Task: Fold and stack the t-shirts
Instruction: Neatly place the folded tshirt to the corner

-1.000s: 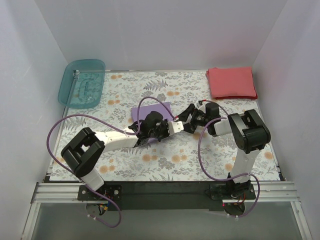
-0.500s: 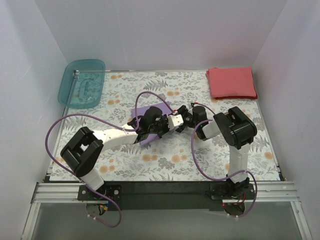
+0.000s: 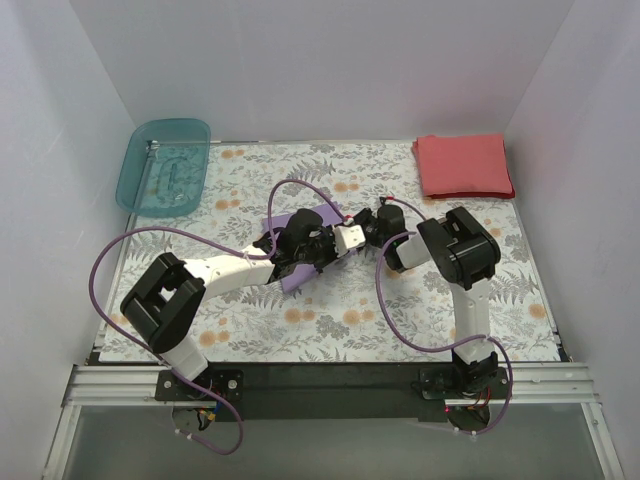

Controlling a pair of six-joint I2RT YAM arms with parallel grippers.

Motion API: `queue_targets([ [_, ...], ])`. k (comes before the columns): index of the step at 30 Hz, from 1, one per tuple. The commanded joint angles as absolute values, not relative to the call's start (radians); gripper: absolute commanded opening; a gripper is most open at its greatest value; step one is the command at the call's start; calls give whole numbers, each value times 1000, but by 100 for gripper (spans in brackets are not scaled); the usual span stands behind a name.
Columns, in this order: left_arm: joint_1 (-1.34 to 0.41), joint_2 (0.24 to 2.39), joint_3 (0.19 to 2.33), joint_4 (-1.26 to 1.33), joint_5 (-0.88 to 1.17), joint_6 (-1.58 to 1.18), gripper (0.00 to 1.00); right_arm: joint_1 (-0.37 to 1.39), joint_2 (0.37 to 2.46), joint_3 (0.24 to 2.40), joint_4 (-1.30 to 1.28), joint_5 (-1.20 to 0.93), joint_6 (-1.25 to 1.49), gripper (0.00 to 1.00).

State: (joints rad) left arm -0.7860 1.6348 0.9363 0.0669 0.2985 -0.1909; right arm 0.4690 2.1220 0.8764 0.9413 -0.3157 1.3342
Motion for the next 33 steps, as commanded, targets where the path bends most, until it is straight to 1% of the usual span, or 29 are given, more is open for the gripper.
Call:
queue_targets([
  [1, -775, 1602, 972, 57, 307, -208, 15, 468, 2119, 925, 970, -310, 1229, 5],
  [2, -767, 1597, 979, 29, 308, -216, 22, 462, 2112, 940, 960, -322, 1200, 1],
  [4, -735, 1568, 995, 6, 310, -262, 34, 439, 2091, 968, 904, -376, 1123, 1],
  [5, -718, 1554, 999, -44, 316, -282, 40, 428, 2083, 988, 882, -403, 1035, 1],
  [6, -700, 1542, 1003, -67, 330, -304, 41, 414, 2076, 1036, 849, -463, 972, 1],
  [7, -668, 1526, 1008, -93, 339, -317, 43, 384, 2060, 1078, 710, -489, 909, 1],
  [8, -657, 1500, 1006, -133, 337, -346, 43, 368, 2054, 1118, 634, -508, 753, 1],
  [9, -644, 1485, 1002, -150, 334, -359, 44, 353, 2048, 1209, 532, -515, 671, 1],
  [11, -626, 1445, 980, -179, 309, -380, 45, 313, 2043, 1284, 329, -505, 521, 1],
  [13, -626, 1422, 956, -179, 275, -402, 57, 276, 2060, 1398, 223, -493, 323, 1],
  [14, -624, 1414, 944, -181, 259, -411, 60, 265, 2071, 1443, 116, -483, 269, 1],
  [15, -624, 1410, 940, -183, 250, -438, 63, 240, 2083, 1483, 76, -482, 174, 1],
  [16, -624, 1407, 939, -186, 238, -454, 63, 226, 2107, 1562, 30, -476, 143, 1],
  [18, -624, 1408, 937, -195, 209, -488, 66, 178, 2129, 1626, -49, -477, 54, 1],
  [20, -624, 1408, 937, -210, 184, -508, 67, 149, 2137, 1689, -77, -469, 3, 1],
  [22, -624, 1399, 930, -221, 169, -520, 67, 114, 2151, 1733, -130, -466, -105, 1],
  [23, -626, 1393, 924, -221, 166, -520, 67, 104, 2160, 1800, -165, -466, -132, 1],
  [24, -624, 1387, 914, -219, 167, -522, 67, 85, 2184, 1831, -217, -459, -150, 1],
  [29, -624, 1374, 896, -218, 170, -522, 67, 46, 2226, 2006, -310, -431, -215, 1],
  [33, -624, 1376, 890, -206, 172, -520, 67, 43, 2206, 2048, -319, -397, -242, 1],
])
